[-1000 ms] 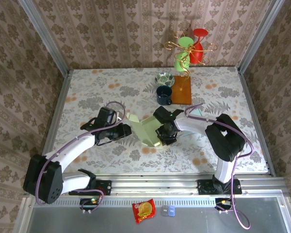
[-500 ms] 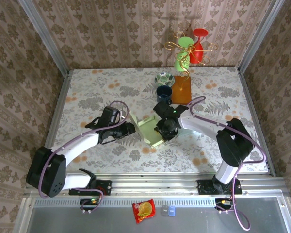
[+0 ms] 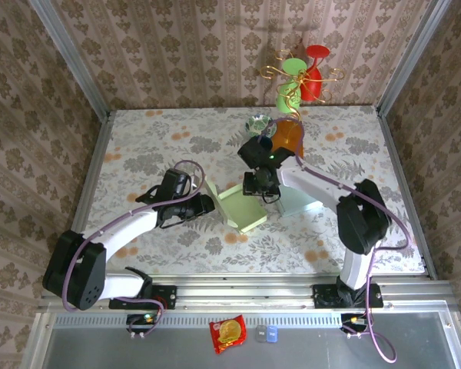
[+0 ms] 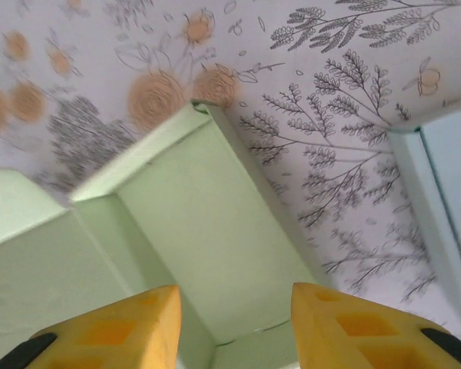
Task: Fold the paper box
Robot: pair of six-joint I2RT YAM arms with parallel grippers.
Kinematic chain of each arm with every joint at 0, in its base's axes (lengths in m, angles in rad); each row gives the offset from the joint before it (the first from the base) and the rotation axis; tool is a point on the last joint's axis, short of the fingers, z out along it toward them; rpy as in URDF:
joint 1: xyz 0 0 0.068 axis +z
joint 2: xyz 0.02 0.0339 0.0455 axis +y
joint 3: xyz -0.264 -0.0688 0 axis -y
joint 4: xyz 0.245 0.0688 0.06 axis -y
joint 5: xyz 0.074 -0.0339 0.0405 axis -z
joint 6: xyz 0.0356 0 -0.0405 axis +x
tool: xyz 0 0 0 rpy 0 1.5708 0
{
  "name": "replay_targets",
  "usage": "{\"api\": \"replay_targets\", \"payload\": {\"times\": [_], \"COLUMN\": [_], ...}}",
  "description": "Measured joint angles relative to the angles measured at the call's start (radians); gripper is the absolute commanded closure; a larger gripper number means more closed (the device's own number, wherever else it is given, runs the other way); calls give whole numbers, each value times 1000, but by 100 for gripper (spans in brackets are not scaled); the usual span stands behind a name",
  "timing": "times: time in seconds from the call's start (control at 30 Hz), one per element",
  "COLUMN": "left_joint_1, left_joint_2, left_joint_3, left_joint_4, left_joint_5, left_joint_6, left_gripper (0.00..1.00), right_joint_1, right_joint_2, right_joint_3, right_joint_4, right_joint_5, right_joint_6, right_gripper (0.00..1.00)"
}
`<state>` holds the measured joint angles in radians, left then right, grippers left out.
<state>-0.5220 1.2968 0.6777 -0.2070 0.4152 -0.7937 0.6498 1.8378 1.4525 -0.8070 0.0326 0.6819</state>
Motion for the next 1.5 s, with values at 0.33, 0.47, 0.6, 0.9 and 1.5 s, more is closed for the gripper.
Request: {"api": "replay_targets", "payload": {"times": [0.33,0.47,0.6,0.9,1.5], "left_joint_1": [1,2,7,79,138], "left_joint_2": [0,0,0,-21,-62], "left_joint_3": [1,1,1,1,-14], "left_joint_4": [0,-1,-1,-12,-63], "left_joint_5": [0,0,0,8,18], "left_joint_6": [0,0,0,1,23], "left_gripper": [70,70,69,68,64], "right_joint_1": [-6,-6,-11,-10,56], "right_joint_2": [132,140,145,104,16], "right_joint_3": [0,0,-1,-87,-185], "right_joint_4": [-35,-26,-2,84,153], "right_joint_5": [-14,-34,-57,-75,-164], "right_joint_6": [-143,-130,-74,164,682], "right_gripper": [68,77,81,88,72]}}
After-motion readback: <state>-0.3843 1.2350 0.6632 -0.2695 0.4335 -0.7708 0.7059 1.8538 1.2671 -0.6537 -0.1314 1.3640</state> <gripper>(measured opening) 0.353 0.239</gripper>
